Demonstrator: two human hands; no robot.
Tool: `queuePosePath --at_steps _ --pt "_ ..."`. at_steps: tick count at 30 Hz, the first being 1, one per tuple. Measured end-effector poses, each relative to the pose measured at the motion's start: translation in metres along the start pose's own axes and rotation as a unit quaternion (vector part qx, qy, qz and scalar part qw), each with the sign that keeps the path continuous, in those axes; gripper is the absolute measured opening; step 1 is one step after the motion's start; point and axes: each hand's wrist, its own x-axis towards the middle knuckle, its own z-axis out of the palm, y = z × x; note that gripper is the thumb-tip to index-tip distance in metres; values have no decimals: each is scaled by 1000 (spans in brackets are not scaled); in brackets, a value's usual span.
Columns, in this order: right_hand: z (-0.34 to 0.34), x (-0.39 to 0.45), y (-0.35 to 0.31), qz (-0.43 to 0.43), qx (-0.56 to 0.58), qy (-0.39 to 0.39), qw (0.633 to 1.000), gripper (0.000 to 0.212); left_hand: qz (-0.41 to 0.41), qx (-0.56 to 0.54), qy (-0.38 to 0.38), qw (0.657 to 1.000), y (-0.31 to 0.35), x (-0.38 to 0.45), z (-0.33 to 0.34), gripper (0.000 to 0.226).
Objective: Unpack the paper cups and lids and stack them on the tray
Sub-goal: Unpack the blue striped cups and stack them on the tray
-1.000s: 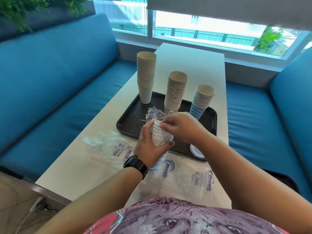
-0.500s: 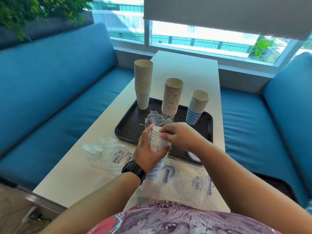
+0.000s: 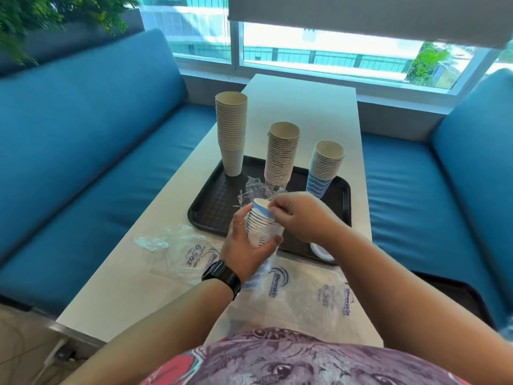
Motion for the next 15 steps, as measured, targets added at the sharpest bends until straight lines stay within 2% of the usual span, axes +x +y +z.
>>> queuePosePath --at_steps 2,4,15 --pt "-5 2 4 10 33 64 997 15 1 -1 7 1000 -1 0 1 89" --pt "-11 6 8 20 67 93 993 12 5 3 9 1000 -1 -1 1 88" --pt "-23 16 13 38 109 21 993 24 40 3 0 999 -2 0 1 83"
